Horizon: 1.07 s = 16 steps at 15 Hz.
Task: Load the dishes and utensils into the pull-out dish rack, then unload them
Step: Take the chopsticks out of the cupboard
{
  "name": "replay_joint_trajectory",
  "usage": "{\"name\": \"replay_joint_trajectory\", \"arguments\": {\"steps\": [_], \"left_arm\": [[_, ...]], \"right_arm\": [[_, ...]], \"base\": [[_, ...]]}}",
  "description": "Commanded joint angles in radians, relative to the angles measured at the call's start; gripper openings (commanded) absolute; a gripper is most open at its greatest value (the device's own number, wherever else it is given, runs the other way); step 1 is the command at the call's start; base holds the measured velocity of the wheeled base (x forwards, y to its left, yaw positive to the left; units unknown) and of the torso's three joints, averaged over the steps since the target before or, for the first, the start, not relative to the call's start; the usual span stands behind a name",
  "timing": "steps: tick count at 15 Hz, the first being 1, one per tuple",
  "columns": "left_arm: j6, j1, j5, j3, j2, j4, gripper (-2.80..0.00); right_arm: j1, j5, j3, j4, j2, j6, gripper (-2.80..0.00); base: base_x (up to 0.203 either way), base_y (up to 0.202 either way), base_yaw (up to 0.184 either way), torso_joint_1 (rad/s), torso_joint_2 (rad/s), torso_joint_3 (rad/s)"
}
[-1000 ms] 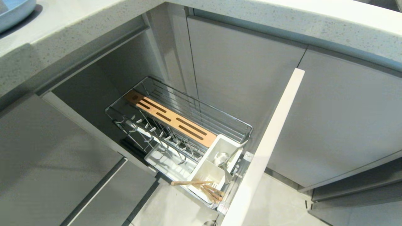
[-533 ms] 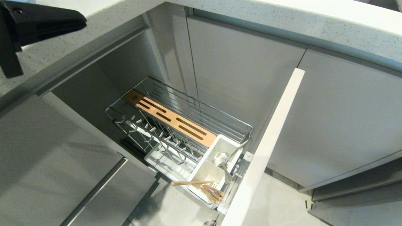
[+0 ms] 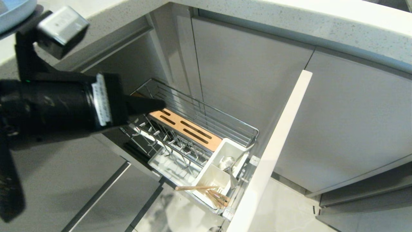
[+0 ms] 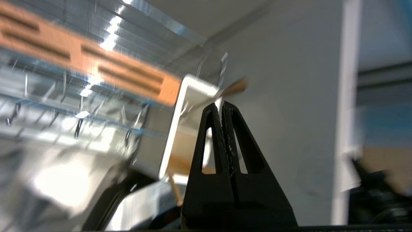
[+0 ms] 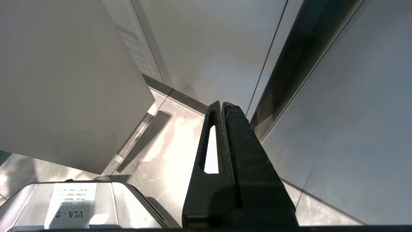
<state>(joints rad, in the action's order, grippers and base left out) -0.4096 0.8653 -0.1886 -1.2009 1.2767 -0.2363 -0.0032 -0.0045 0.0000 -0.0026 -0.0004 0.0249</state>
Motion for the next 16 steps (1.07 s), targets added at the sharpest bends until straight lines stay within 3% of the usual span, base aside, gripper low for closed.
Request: {"name": "replay_joint_trajectory", "arguments": {"steps": [1,3,7,11,16], "left_arm": [[-0.002,0.093,-0.142,0.013,0.124,-0.044,-2.8],[-0.018,0.107,-0.177,0.018,0.156,-0.131,-2.8],[-0.146,0.107,-0.162,0.017,0.159,-0.299,-2.8],[-0.236,0.112,-0.164,0.012,0.109,-0.372,-2.8],[-0.267,0.155,-0.16,0.026,0.085,-0.413,-2.8]], "right_arm": [[0.0,0.0,0.002,0.0,-0.004,0.0,-2.8],[0.0,0.0,0.002,0.0,-0.004,0.0,-2.8],[0.0,0.0,0.002,0.0,-0.004,0.0,-2.8],[0.0,0.0,0.002,0.0,-0.004,0.0,-2.8],[0.0,0.0,0.002,0.0,-0.003,0.0,-2.8]], "base": [[0.0,0.0,0.0,0.0,0.0,0.0],[0.0,0.0,0.0,0.0,0.0,0.0],[0.0,0.0,0.0,0.0,0.0,0.0],[0.0,0.0,0.0,0.0,0.0,0.0],[0.0,0.0,0.0,0.0,0.0,0.0]]}}
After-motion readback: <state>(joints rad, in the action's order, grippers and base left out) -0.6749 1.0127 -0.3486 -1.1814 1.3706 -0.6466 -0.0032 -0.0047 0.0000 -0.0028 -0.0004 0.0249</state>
